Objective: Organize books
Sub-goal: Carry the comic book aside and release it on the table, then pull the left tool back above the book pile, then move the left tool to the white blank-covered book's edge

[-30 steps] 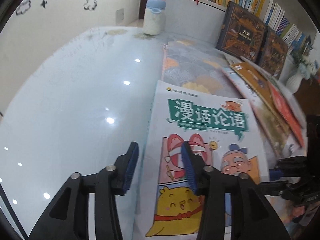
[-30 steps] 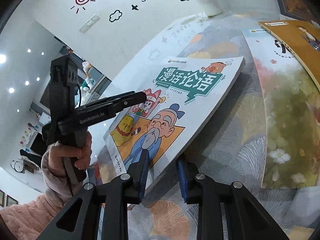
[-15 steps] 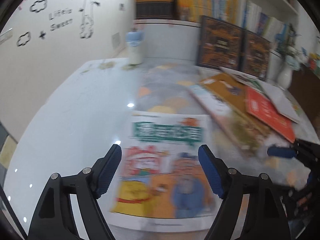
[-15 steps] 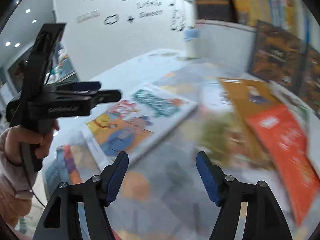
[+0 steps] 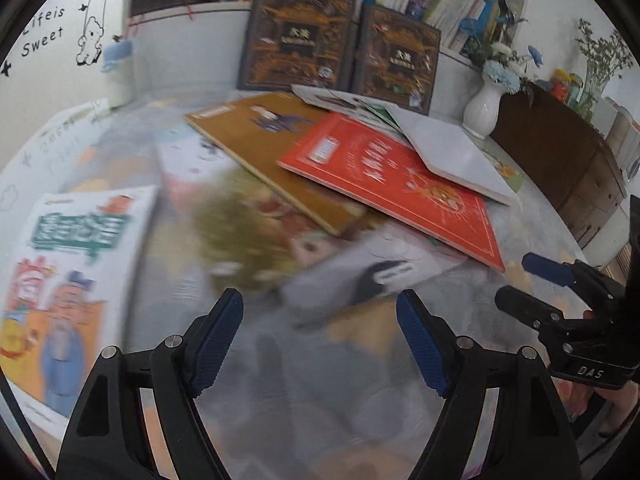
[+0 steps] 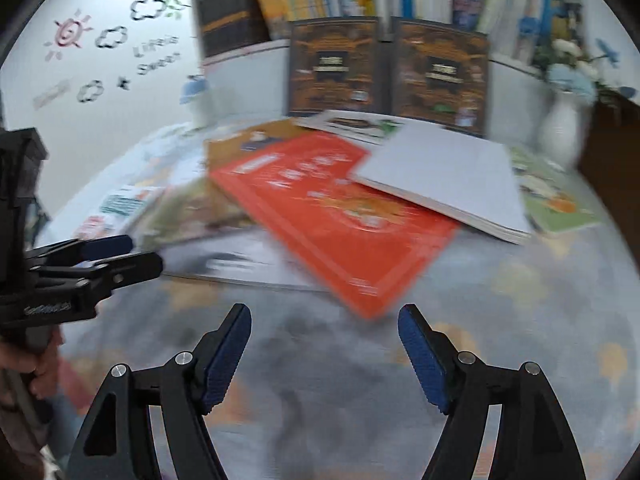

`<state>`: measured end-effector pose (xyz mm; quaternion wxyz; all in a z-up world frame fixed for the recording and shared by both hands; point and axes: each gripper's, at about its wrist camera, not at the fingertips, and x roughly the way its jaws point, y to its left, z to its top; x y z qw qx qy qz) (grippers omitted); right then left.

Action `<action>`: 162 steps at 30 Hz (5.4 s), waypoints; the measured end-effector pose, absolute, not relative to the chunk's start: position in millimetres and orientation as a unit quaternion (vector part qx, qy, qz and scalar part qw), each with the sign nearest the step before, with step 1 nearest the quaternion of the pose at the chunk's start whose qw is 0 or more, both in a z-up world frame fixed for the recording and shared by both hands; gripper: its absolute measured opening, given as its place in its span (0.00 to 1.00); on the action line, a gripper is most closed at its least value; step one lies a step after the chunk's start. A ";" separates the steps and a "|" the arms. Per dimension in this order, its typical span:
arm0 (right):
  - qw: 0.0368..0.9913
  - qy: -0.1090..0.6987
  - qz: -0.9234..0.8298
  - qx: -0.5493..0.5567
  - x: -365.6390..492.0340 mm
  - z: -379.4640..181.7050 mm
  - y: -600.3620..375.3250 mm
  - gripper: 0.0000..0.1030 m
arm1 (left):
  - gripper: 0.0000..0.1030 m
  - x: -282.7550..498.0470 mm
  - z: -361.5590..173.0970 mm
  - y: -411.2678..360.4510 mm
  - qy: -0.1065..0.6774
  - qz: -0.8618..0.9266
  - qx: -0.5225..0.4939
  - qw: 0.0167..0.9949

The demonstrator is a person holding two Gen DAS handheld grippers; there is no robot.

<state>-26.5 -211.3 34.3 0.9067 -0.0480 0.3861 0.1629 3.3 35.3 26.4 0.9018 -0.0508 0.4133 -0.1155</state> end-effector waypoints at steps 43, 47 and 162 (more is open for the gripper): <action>0.888 0.435 0.149 -0.023 -7.0 3.1 -226.0 1.00 | 1.00 -4.2 0.4 -11.8 0.444 -0.087 0.041 0.891; 0.888 0.435 0.149 -0.023 -7.2 2.9 -225.5 1.00 | 1.00 -4.1 0.4 -11.2 0.444 -0.087 0.041 0.891; 0.779 0.529 0.313 0.123 8.7 16.3 -221.0 0.77 | 0.64 -37.0 56.2 -39.9 0.441 -0.287 0.091 0.845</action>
